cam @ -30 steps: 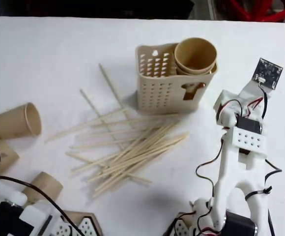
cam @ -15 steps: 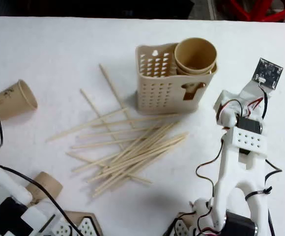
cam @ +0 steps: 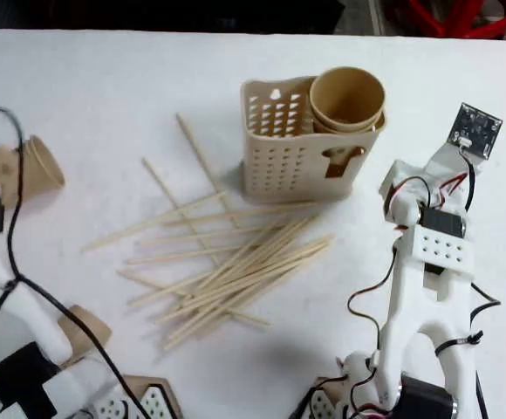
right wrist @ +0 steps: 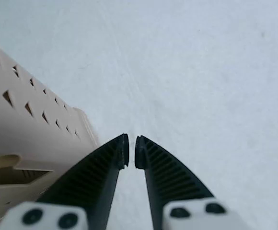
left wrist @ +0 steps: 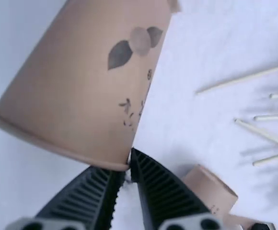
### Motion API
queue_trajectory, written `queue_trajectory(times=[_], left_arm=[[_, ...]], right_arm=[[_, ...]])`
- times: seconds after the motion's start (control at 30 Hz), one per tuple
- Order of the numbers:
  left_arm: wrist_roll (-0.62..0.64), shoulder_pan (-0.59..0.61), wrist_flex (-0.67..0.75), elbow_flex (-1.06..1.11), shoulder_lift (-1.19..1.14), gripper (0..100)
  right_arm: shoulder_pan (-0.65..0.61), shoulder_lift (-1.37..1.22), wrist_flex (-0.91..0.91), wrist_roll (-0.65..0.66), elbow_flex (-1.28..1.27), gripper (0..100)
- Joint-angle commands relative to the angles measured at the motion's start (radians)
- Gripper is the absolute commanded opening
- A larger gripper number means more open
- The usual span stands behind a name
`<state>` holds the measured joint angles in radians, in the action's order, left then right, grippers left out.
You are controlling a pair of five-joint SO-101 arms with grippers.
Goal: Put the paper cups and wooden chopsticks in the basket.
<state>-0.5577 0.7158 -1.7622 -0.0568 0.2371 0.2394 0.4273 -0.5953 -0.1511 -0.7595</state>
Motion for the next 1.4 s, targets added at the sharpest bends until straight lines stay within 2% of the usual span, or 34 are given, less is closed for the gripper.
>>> queue_trajectory(times=[0.0,0.13,0.33,0.47,0.67,0.93,1.1,1.37], left_arm=[[0.014,-0.117,-0.011,-0.120,0.016,2],[0.012,-0.285,-0.011,-0.207,0.016,2],[0.012,-0.636,0.015,-0.359,0.015,2],[0.012,-0.826,0.133,-0.408,0.005,2],[0.005,-1.020,0.333,-0.330,0.004,2],[-0.014,-1.135,0.525,-0.233,-0.039,2],[-0.103,-1.170,0.496,-0.298,-0.174,2],[-0.173,-1.182,0.331,-0.514,-0.358,3]], right_arm=[[-0.012,0.021,0.013,0.003,0.003,4.2],[-0.012,0.021,0.013,0.003,0.005,4.2],[-0.012,0.021,0.013,0.003,0.005,4.2],[-0.012,0.021,0.013,0.003,0.005,4.2],[-0.012,0.021,0.013,0.003,0.005,4.2],[-0.012,0.021,0.013,0.003,0.005,4.2],[-0.012,0.021,0.013,0.020,0.005,4.2],[-0.012,0.021,0.015,0.032,0.005,4.2]])
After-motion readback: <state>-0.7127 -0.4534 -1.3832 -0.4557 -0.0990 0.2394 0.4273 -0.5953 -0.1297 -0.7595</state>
